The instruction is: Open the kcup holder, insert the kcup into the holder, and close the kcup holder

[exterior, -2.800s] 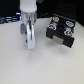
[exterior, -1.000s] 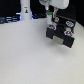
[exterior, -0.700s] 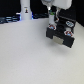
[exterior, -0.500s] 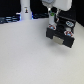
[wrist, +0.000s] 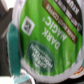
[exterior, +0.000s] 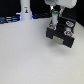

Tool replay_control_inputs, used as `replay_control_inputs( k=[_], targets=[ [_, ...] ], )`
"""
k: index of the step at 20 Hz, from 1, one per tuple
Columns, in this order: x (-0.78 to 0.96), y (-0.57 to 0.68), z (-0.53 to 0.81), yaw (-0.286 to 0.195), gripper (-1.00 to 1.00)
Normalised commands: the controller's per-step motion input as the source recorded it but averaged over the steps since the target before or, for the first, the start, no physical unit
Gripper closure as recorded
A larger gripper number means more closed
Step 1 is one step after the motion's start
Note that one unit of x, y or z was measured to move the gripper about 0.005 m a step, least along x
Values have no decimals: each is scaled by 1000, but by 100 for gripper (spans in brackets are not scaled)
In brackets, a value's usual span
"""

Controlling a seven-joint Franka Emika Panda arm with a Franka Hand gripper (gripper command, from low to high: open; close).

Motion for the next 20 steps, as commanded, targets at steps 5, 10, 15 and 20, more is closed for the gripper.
replay_control_inputs(
  k=[5,10,15,20],
  targets=[
    [46,204,-71,31,100],
    [61,240,-110,41,100],
    [65,118,80,-2,100],
    [229,335,359,0,100]
  ],
)
